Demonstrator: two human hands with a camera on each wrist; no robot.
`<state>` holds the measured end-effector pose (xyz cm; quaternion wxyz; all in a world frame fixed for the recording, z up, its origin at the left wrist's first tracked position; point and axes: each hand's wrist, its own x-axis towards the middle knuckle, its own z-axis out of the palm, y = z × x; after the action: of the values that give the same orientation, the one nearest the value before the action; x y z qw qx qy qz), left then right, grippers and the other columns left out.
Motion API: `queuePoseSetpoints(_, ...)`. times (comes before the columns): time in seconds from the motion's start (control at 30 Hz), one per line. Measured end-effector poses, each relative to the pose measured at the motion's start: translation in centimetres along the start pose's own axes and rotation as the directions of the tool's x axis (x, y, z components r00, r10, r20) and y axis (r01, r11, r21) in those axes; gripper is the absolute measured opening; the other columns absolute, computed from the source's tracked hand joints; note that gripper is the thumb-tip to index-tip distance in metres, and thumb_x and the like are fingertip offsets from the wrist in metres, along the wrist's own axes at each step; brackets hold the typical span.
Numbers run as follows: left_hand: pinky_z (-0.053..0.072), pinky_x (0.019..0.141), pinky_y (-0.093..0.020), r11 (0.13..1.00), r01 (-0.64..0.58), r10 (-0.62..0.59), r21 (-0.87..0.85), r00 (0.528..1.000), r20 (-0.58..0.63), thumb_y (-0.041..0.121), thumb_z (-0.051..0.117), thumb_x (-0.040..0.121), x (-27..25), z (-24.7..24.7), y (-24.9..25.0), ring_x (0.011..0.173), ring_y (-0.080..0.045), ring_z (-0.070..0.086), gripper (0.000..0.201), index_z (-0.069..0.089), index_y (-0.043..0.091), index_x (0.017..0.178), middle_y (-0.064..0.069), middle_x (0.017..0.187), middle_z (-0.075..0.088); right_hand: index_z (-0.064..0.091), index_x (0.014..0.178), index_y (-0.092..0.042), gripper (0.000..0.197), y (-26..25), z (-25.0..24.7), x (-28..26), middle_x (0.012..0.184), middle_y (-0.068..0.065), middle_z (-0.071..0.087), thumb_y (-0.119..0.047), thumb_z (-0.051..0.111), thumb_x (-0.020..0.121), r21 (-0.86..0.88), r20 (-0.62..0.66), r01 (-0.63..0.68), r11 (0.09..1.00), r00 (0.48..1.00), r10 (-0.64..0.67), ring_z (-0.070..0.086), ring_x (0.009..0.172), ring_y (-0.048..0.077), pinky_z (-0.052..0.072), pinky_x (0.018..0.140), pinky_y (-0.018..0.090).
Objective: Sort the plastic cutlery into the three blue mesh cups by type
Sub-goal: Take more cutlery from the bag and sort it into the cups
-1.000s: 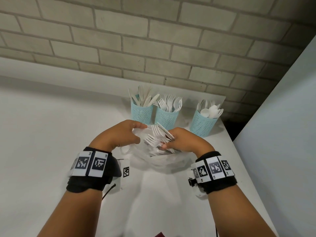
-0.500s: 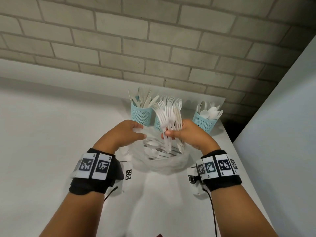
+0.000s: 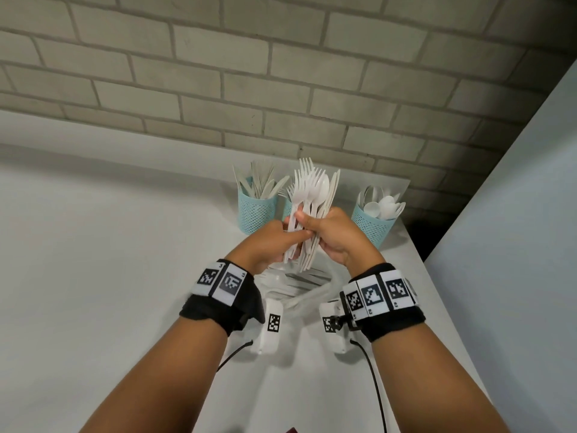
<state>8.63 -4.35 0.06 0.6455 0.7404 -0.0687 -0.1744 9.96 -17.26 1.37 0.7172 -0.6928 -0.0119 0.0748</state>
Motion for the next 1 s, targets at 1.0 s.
queuePoseSetpoints(1.0,0.057,0.057,-0.025,0.829,0.174,-0.055,-0.532,0.971,0.232,0.006,0.045,0.095,1.2,-0.7,-2.6,0.065,-0.016,0.070,0.017,0.060,0.008,0.102,-0.010,0.081,0.073,0.059,0.096,-0.007,0.017,2.4,-1.4,1.0,0.068,0.001,0.072,-0.007,0.043,0.098,0.167,0.140,-0.141,0.976,0.983,0.118,0.066,0.057,0.008,0.053,0.051,0.020)
